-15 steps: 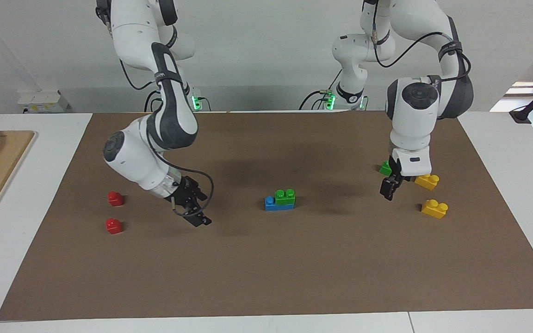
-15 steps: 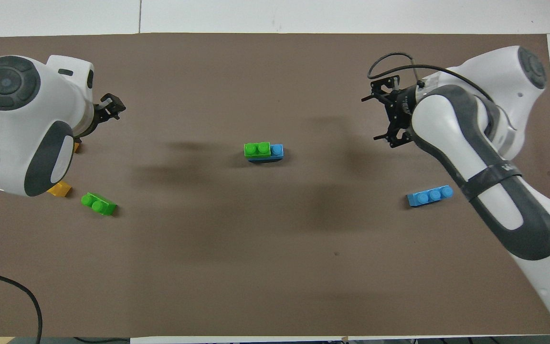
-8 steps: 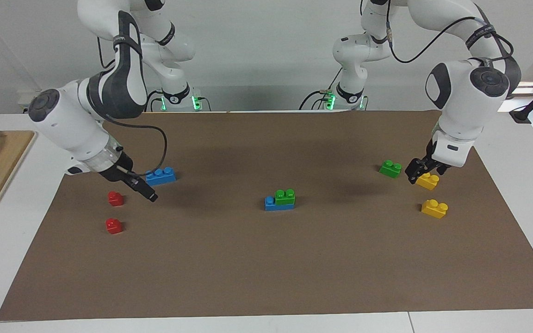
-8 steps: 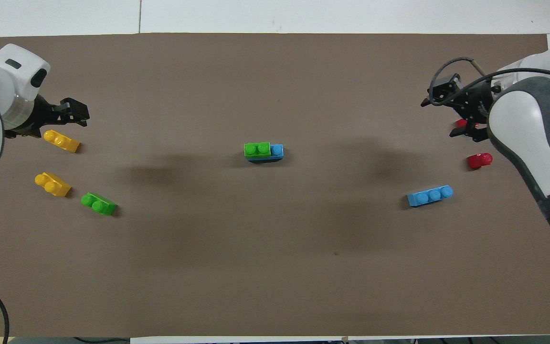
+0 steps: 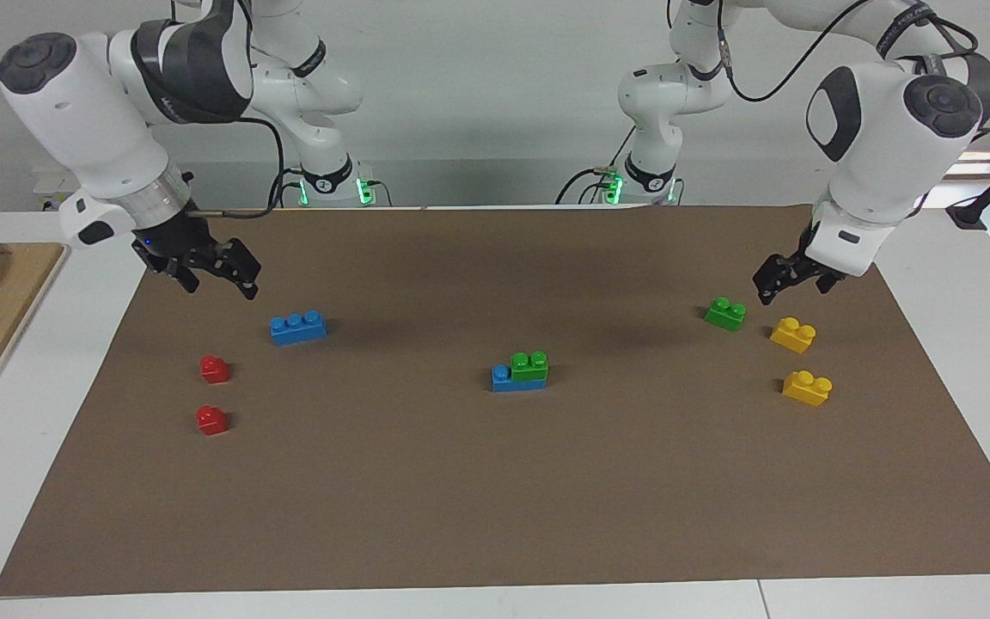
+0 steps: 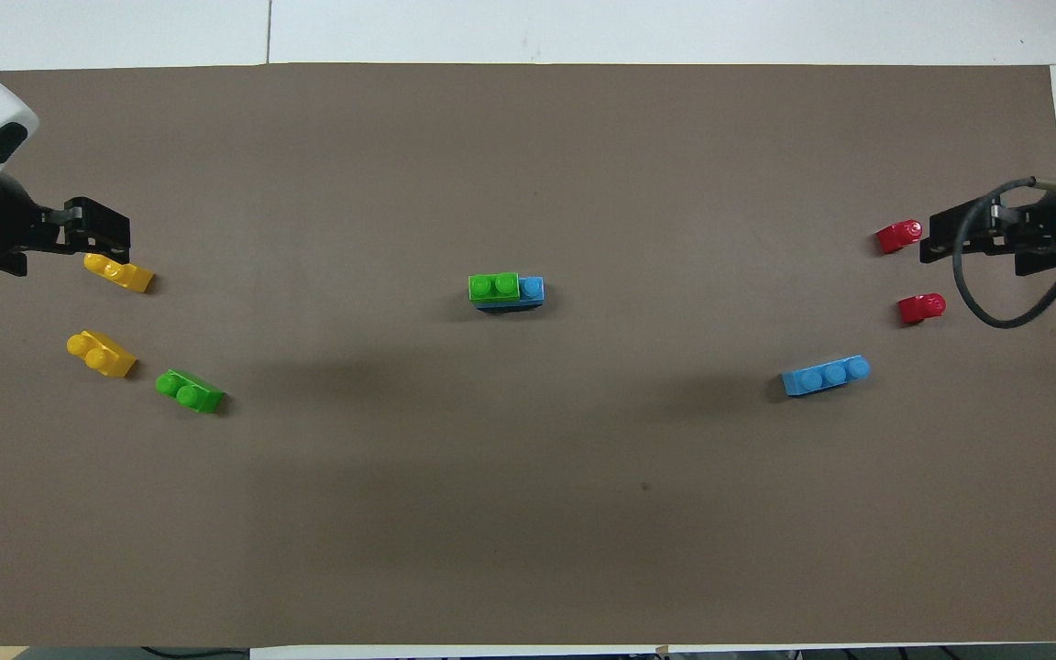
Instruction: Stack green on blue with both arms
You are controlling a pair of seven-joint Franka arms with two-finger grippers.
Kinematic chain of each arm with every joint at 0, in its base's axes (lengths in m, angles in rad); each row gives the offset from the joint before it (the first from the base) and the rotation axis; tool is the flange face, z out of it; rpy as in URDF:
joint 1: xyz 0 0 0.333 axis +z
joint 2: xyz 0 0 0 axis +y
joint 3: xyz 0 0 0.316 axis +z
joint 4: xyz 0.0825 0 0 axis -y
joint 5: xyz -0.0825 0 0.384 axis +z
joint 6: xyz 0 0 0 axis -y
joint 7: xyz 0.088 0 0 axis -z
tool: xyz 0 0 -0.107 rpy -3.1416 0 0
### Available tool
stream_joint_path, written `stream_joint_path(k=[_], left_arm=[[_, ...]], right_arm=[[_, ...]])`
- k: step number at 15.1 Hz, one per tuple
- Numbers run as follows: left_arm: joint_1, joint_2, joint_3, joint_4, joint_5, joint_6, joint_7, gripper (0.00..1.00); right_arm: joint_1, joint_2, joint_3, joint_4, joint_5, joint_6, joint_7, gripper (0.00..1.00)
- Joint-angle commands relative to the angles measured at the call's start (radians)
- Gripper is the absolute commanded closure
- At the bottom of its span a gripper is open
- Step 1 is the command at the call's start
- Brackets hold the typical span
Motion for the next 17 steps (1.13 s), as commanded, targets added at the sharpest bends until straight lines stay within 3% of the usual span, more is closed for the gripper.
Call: stream_joint_path(k=[1, 10, 17], left_arm=[[-0.008, -0.061, 0.01, -0.036, -0.016, -0.023, 0.024, 0.0], [0.009, -0.137, 0.018, -0.076, -0.077, -0.083, 0.152, 0.0], [0.009, -0.156, 0.017, -0.125, -0.094, -0.02, 0.105, 0.0]], right_arm=[[-0.006, -0.029, 0.006, -0.004, -0.062, -0.031, -0.081, 0.0], [-0.006, -0.035, -0.001, -0.013, -0.069, -0.005, -0.122, 0.0], [0.0, -0.035, 0.001, -0.012, -0.126, -0.005, -0.125, 0.0]])
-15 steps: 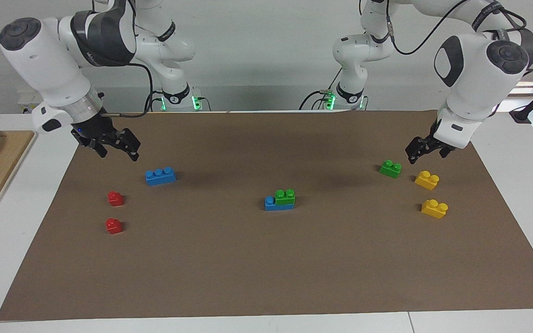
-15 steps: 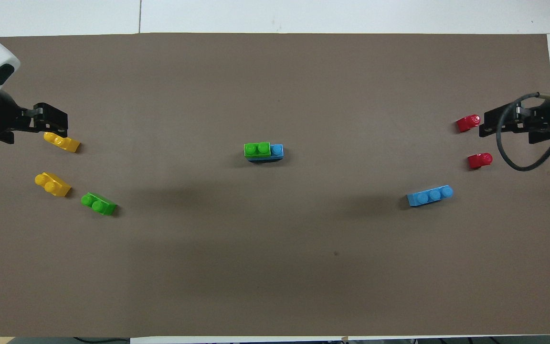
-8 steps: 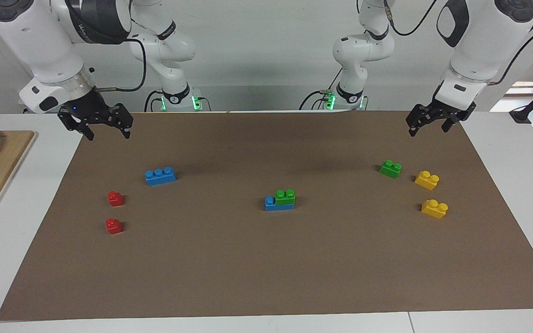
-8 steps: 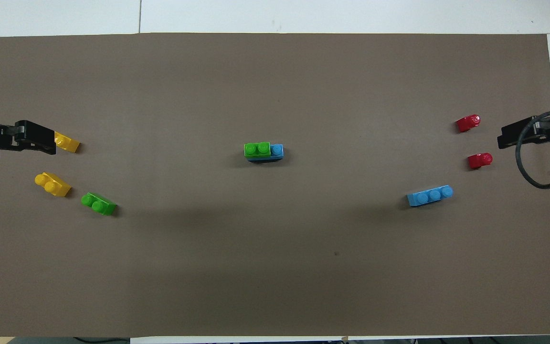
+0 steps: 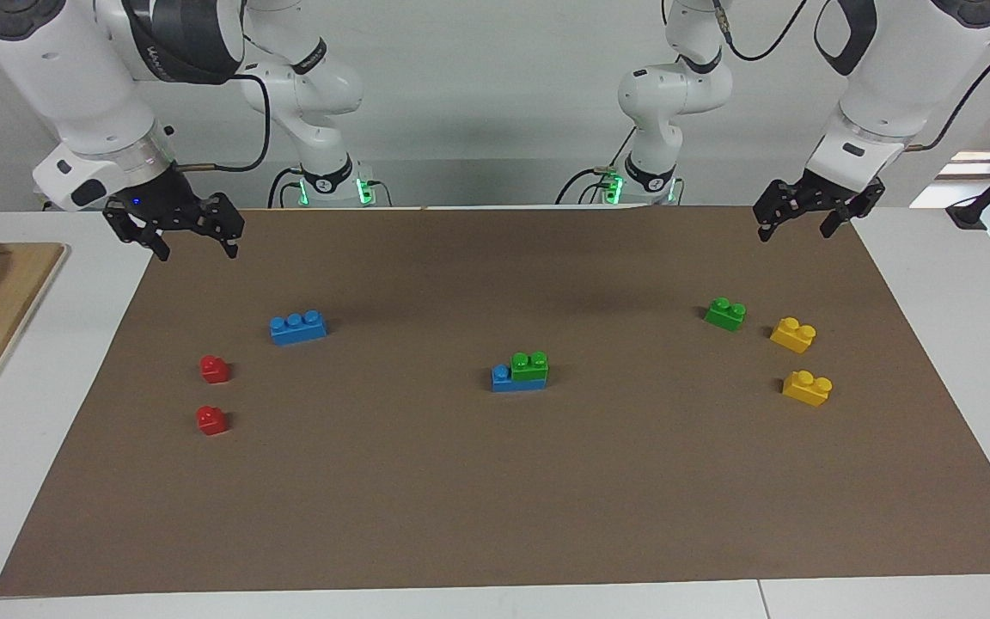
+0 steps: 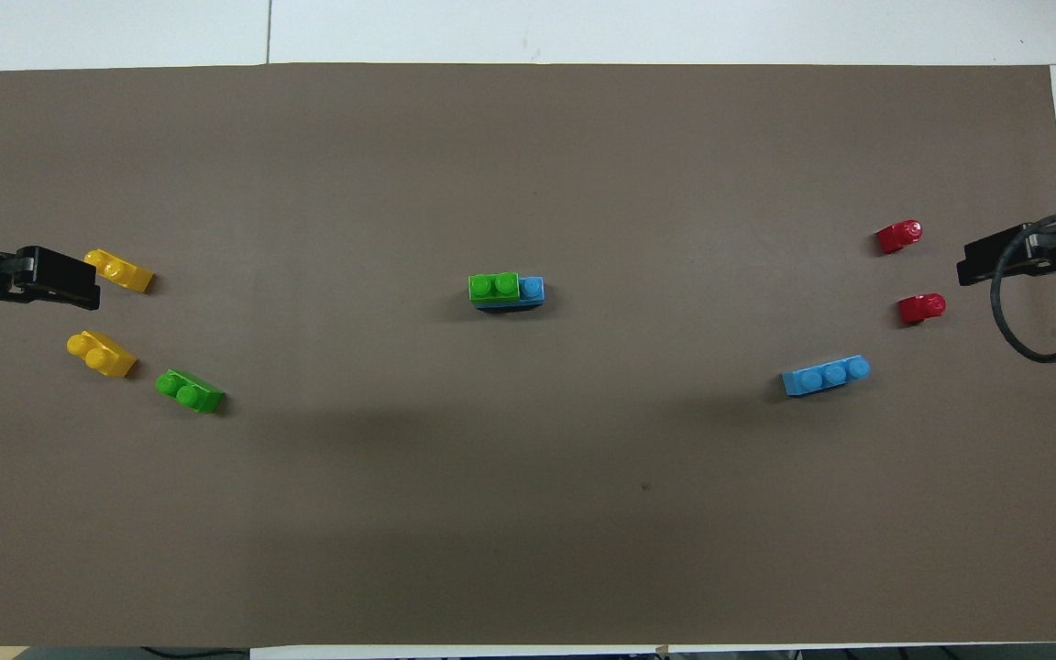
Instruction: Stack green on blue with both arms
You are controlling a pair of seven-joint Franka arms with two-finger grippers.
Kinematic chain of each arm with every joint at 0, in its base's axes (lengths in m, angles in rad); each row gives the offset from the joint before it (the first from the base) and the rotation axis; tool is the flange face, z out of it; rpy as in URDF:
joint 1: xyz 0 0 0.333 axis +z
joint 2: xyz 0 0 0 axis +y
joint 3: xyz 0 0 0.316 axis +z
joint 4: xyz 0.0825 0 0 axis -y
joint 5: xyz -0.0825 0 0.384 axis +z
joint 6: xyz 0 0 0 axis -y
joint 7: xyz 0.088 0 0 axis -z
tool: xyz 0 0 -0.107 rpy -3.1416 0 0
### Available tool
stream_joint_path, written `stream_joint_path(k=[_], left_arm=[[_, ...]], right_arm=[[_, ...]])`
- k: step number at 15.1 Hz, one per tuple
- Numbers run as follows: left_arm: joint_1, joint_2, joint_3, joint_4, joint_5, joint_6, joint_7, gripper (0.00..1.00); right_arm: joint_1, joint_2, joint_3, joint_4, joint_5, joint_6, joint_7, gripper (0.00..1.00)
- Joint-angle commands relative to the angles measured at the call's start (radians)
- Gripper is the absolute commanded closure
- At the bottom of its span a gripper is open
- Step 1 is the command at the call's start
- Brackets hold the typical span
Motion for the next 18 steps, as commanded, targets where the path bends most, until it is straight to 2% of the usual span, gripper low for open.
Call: stream_joint_path(k=[1, 18], left_arm=[[0.006, -0.052, 0.004, -0.088, -0.055, 0.07, -0.013, 0.0], [0.008, -0.052, 0.004, -0.09, -0.082, 0.077, -0.032, 0.0]], right_arm=[[0.0, -0.01, 0.004, -0.012, -0.031, 0.01, -0.028, 0.0], [0.006, -0.01, 0.011, -0.011, -0.01, 0.001, -0.019, 0.0]])
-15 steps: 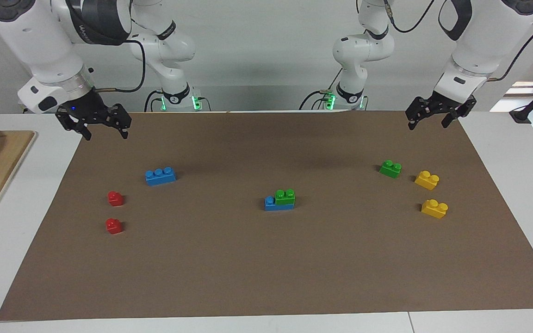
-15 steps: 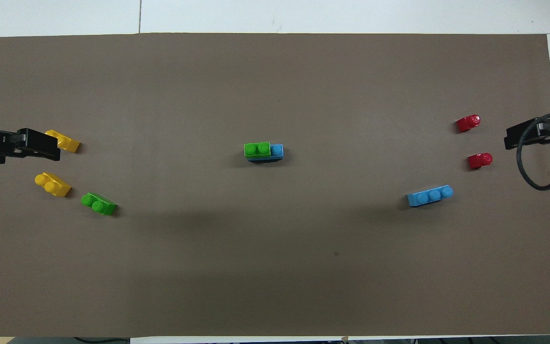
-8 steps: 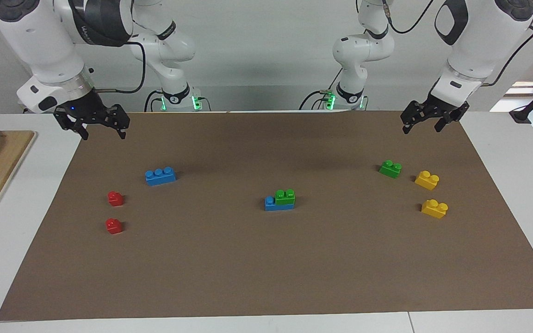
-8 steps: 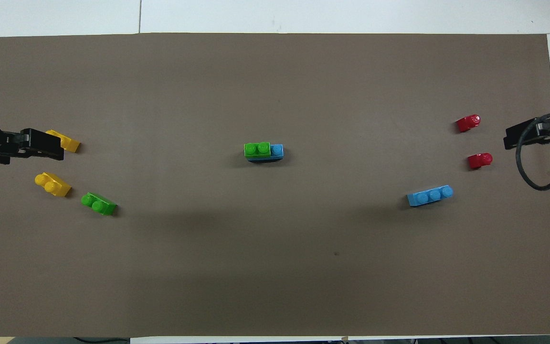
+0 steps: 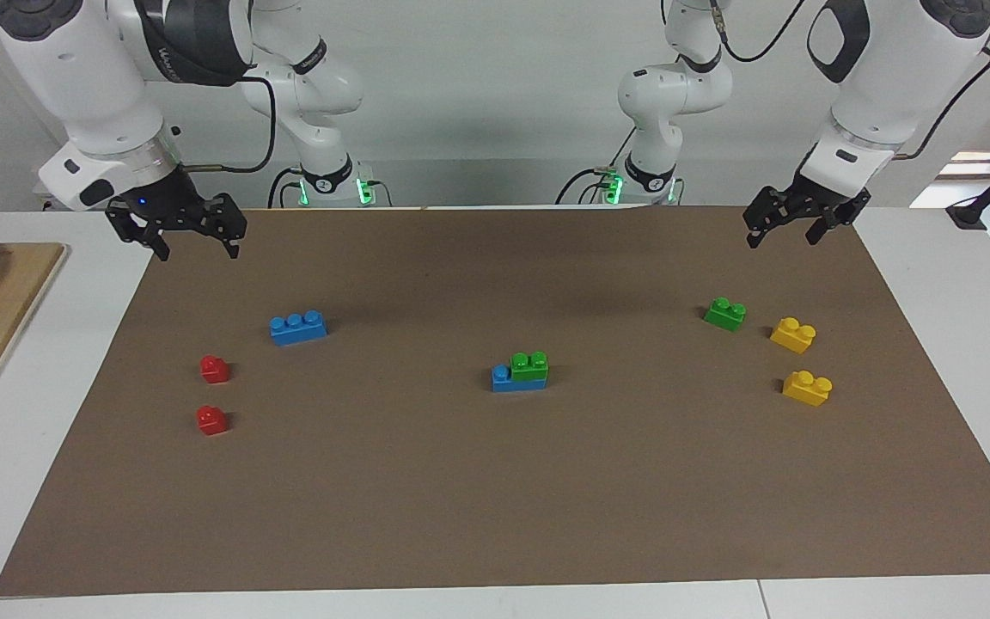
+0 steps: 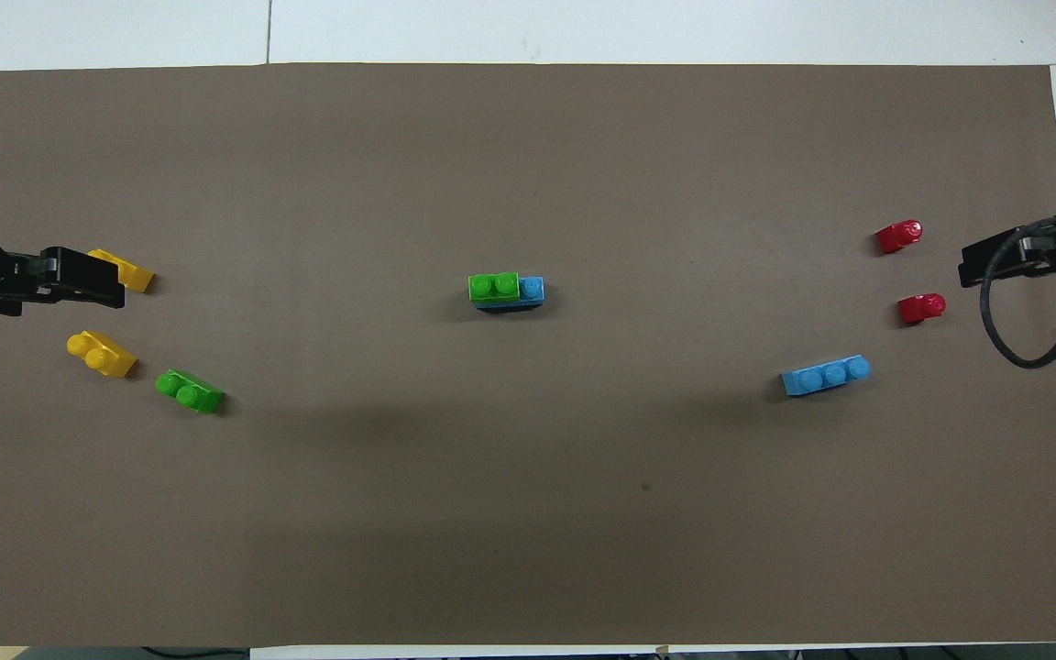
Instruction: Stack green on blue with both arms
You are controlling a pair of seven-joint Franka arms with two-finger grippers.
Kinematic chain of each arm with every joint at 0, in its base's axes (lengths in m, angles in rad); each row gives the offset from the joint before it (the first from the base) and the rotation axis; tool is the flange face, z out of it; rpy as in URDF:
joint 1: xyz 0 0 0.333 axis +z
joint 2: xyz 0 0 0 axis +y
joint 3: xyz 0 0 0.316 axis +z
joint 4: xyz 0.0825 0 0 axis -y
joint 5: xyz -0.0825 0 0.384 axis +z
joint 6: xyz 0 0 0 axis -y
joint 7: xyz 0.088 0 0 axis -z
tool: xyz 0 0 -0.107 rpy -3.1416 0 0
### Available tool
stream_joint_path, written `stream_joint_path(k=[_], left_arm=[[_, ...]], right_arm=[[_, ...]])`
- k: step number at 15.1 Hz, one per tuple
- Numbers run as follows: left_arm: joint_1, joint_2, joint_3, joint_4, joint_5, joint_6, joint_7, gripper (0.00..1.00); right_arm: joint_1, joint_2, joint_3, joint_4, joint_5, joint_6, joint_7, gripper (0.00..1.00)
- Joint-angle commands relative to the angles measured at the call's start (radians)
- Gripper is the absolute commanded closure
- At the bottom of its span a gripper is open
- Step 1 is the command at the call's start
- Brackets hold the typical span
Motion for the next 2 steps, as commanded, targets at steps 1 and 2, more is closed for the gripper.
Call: stream_joint_path(k=[1, 2], left_arm=[[0.007, -0.033, 0.003, -0.039, -0.025, 0.022, -0.007, 0.0], [0.006, -0.033, 0.003, -0.039, -0.025, 0.022, -0.007, 0.0]], right_arm=[[-0.004, -0.01, 0.005, -0.011, -0.003, 0.001, -0.018, 0.0], [-0.004, -0.01, 0.005, -0.011, -0.003, 0.001, -0.018, 0.0]])
